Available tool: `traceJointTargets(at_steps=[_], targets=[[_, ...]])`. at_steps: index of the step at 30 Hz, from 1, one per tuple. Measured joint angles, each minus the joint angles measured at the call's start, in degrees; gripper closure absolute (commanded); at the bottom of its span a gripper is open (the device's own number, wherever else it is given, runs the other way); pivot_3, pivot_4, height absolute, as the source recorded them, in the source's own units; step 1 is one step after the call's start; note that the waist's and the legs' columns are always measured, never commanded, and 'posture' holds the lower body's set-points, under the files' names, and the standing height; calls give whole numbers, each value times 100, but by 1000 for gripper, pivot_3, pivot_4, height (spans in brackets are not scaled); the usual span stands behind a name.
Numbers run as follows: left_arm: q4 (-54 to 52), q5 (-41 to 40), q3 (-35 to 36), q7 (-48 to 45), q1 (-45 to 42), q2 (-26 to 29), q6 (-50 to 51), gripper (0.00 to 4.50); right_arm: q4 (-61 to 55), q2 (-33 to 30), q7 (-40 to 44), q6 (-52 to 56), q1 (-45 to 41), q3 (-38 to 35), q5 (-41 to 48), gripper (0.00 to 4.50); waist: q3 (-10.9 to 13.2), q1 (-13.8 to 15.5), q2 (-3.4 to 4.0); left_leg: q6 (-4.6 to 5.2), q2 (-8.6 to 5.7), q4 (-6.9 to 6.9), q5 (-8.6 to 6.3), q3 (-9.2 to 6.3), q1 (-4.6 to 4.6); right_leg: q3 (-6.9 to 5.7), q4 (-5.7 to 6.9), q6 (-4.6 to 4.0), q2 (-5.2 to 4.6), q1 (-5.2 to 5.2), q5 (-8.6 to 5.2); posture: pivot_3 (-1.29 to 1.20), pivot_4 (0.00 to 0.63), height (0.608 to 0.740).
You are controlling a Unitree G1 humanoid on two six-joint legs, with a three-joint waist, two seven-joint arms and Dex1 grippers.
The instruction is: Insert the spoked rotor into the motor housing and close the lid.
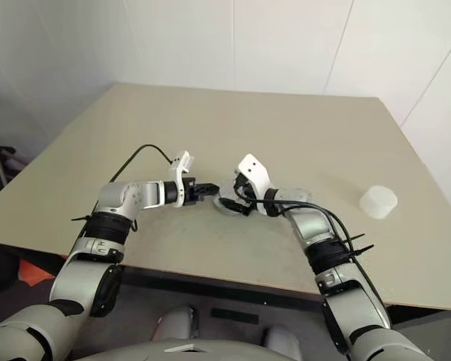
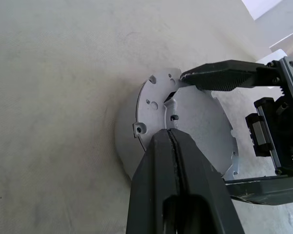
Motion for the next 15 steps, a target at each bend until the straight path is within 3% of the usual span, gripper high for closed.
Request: traceJointTargets(at_steps=[2,10,15], targets=[[-8,-7,2,-5,-17,1,9,4500,-133,-19,30,12,26,27,-10,26,0,0,1,0,0,0,0,0,-4,-8,0,-30,6,0,18,0,0,740],[-120,-55,2,-72,-33,4,94,4500,-938,-256,110,593,58,-14,13,26,2,32,4,2,1,10,2,0,-75,-16,-1,-20,11,-54,8,0,0,740],[-53,-55,10,-52,-73,-31,88,4500,-1454,-688,181,985,18,-229,80,26,2,76,3,4,2,19,0,0,-80,-16,0,-20,10,-54,8,0,0,740]])
